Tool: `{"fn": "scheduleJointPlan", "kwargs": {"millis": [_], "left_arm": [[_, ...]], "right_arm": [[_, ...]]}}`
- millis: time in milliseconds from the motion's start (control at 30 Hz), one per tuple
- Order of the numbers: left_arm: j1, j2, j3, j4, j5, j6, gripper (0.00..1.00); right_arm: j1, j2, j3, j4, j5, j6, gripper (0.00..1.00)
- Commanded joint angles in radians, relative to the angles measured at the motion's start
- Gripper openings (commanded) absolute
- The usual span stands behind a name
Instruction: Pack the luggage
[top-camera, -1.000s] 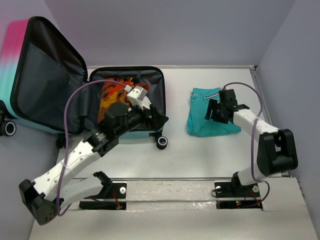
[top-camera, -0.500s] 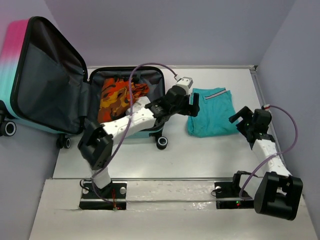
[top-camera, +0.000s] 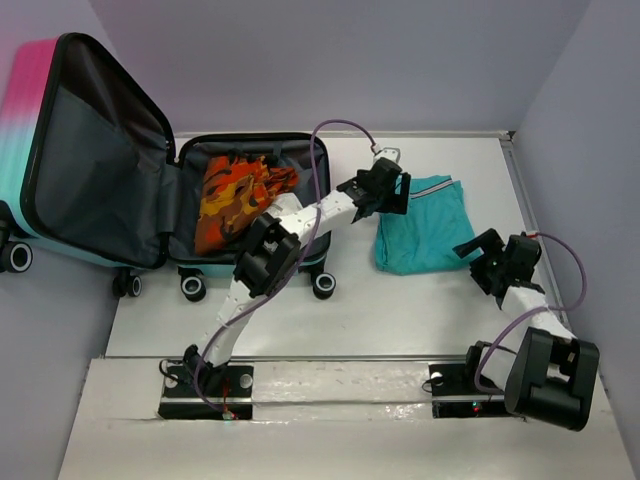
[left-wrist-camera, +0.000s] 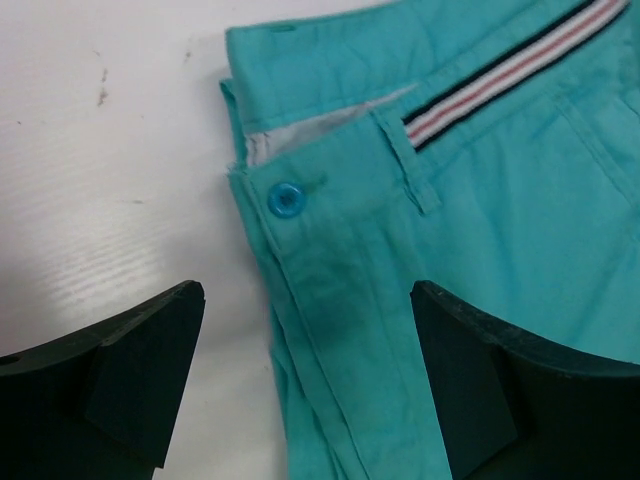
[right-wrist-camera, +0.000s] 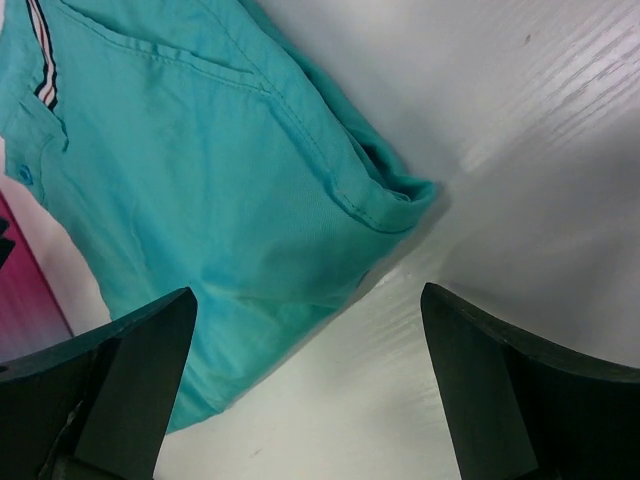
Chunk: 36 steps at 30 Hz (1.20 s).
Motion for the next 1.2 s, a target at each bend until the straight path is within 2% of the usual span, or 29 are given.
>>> {"fn": "scheduleJointPlan", "kwargs": {"millis": [0,167,400,467,500,600,633,667,700,767,800,833,867,933,1167], "left_arm": [[0.041,0.078,0.168,-0.069,0.003,-0.014,0.96],[0.058,0.198,0.269,-0.083,0.087,-0.012,0.95],[0.077,0.309,0.332,-0.049,0.156,-0.046,0.88],[0.08,0.331,0.329,-0.011,0.222,-0.063,0.85],[0.08,0.339,0.328,0.005,0.243,-0.084,0.8],[0.077,0.355,0.325,0.074,0.319,-0.115,0.73],[0.078,0.355,0.31,0.1,0.363,-0.138,0.66],[0.078,0.356,0.309,0.137,0.379,-0.147,0.63],[0.078,0.365,0.312,0.148,0.388,-0.155,0.5],[0.078,0.371,0.313,0.17,0.399,-0.167,0.37],[0.078,0.37,0.311,0.174,0.399,-0.166,0.21],[0.08,0.367,0.306,0.174,0.394,-0.163,0.11],[0.081,0.362,0.299,0.18,0.385,-0.161,0.06],[0.089,0.329,0.252,0.224,0.386,-0.157,0.06],[0.104,0.12,0.121,0.332,0.383,-0.15,0.06]], "right_arm": [[-0.009,0.063,0.008,0.111,-0.069,0.017,1.0],[-0.009,0.106,0.003,0.151,-0.08,0.036,0.96],[-0.009,0.192,-0.014,0.257,-0.121,0.076,0.83],[-0.009,0.204,-0.014,0.272,-0.129,0.079,0.79],[-0.009,0.217,-0.017,0.288,-0.13,0.084,0.76],[-0.009,0.243,-0.017,0.314,-0.144,0.086,0.74],[-0.009,0.258,-0.015,0.318,-0.141,0.086,0.71],[-0.009,0.264,-0.017,0.326,-0.14,0.087,0.65],[-0.009,0.27,-0.015,0.337,-0.139,0.093,0.57],[-0.009,0.284,-0.015,0.351,-0.144,0.101,0.42],[-0.009,0.286,-0.015,0.361,-0.144,0.104,0.32],[-0.009,0.284,-0.014,0.363,-0.146,0.104,0.19],[-0.009,0.274,-0.015,0.366,-0.146,0.104,0.17],[-0.009,0.246,-0.026,0.38,-0.138,0.099,0.09],[-0.009,0.015,-0.04,0.374,-0.184,0.076,0.07]]}}
